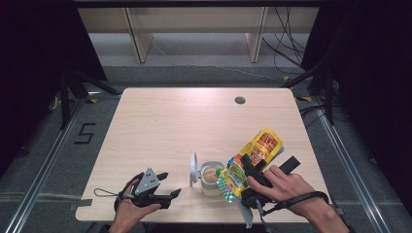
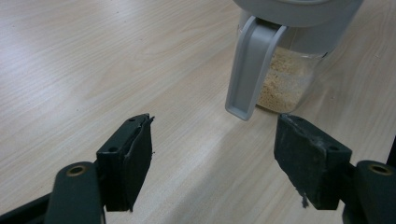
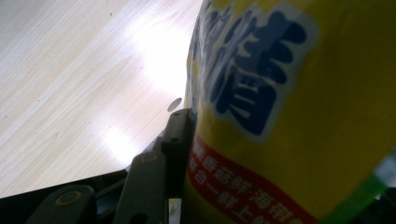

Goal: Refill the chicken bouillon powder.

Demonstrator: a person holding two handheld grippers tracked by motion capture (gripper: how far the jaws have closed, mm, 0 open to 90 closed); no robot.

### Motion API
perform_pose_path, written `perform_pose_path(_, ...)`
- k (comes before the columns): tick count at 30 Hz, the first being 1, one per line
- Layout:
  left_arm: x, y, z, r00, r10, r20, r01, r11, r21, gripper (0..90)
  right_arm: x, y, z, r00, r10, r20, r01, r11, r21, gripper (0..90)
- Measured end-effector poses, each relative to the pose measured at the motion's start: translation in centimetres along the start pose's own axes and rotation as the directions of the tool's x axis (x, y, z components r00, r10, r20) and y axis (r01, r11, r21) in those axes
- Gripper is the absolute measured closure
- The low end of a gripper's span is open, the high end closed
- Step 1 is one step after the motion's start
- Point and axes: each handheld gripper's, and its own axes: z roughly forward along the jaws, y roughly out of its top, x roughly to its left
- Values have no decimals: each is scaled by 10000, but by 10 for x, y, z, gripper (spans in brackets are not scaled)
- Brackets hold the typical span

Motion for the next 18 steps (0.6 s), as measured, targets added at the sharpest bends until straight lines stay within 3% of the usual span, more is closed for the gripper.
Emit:
perform_pose_path(2,0,0,0,10000,-10,4,10,10000,-10,275,5,2,0,9952,976,-75,-977,9951,-171,634)
perform_pose_path(4,0,0,0,10000,-35,3,35,10000,9,275,6,2,0,9951,978,-122,-980,9951,-136,634)
perform_pose_path(5,0,0,0,10000,-8,-37,8,10000,0,275,5,1,-1,9981,609,-81,-609,9981,-20,634)
perform_pose_path(7,0,0,0,10000,30,-61,-29,10000,50,275,6,1,-1,9977,670,-89,-671,9977,-50,634)
perform_pose_path(9,-1,-1,0,9997,-203,-144,205,9997,167,275,8,1,-1,9964,850,-43,-850,9963,-131,635)
perform_pose_path(10,-2,-1,1,9995,-301,7,301,9995,-7,275,9,1,-1,9962,865,-54,-866,9961,-141,634)
perform_pose_path(15,0,0,0,9999,-154,-64,154,9999,-4,275,11,0,0,9916,1291,-49,-1292,9914,-206,635)
perform_pose_path(16,0,0,0,9999,-142,-52,142,9999,13,275,12,-1,1,9927,1202,52,-1200,9923,-323,635)
perform_pose_path(18,0,0,0,10000,-46,3,46,10000,-10,275,15,0,0,9871,1604,11,-1603,9869,-205,635)
